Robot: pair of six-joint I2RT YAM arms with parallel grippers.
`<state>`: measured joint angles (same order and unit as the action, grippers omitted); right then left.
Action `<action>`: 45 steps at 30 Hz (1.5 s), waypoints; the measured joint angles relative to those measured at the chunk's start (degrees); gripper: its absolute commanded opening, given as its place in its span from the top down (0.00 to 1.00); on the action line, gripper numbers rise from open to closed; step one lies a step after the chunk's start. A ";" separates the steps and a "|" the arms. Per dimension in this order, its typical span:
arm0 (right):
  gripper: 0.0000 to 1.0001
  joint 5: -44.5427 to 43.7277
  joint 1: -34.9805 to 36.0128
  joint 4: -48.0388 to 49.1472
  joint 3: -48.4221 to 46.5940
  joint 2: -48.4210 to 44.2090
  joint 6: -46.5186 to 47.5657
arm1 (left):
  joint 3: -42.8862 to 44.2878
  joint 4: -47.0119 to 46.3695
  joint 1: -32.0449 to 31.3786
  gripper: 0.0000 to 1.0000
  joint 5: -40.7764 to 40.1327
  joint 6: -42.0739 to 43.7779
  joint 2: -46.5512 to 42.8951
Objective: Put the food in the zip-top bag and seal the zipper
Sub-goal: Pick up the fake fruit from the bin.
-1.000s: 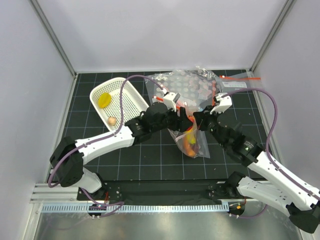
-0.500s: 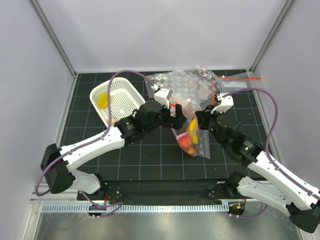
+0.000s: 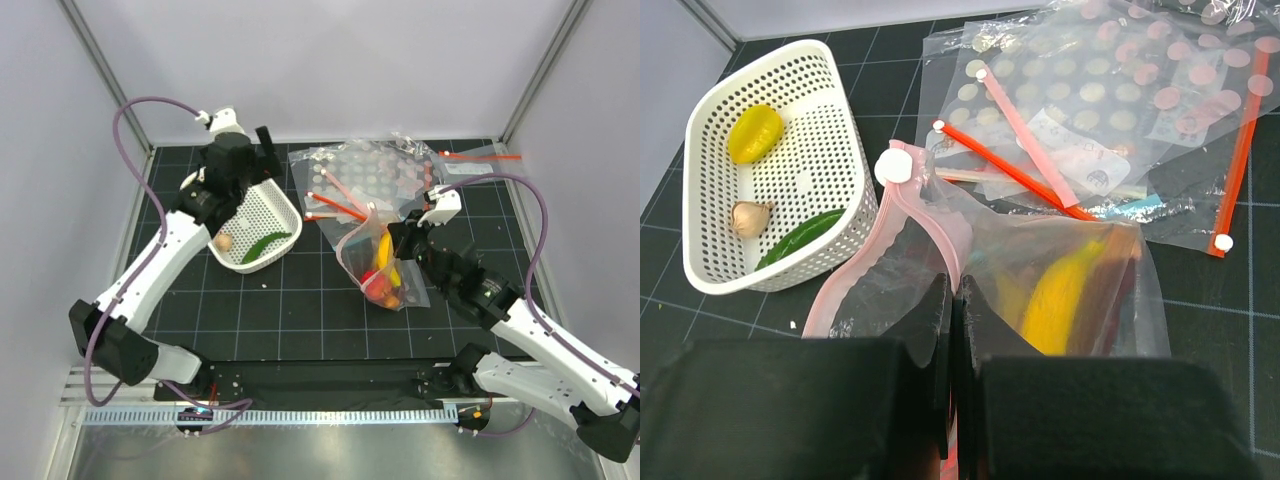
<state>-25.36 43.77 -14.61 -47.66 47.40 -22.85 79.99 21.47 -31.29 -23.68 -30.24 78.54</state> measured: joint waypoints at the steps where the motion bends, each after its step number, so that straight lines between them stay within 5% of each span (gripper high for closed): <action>1: 0.99 0.00 0.00 -0.02 0.00 0.00 0.00 | 1.05 0.76 2.64 0.00 0.04 -0.24 1.14; 6: 0.99 0.09 0.00 0.00 0.00 0.26 -0.02 | 4.63 4.81 10.45 0.00 0.15 -0.85 7.58; 23: 0.99 1.92 0.00 0.50 0.00 1.40 -0.70 | 23.74 18.38 21.90 0.00 1.88 8.11 31.45; 41: 0.99 2.19 0.00 0.48 0.00 0.96 -1.03 | 25.31 19.08 28.44 0.00 4.26 10.69 51.08; 45: 0.99 2.19 0.00 0.48 0.00 0.96 -1.05 | 27.10 17.25 28.57 0.31 5.42 9.90 51.58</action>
<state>-23.18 43.77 -14.13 -47.66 48.36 -23.90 107.09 38.72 -2.72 -18.26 -20.34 130.13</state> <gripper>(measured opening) 0.043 0.847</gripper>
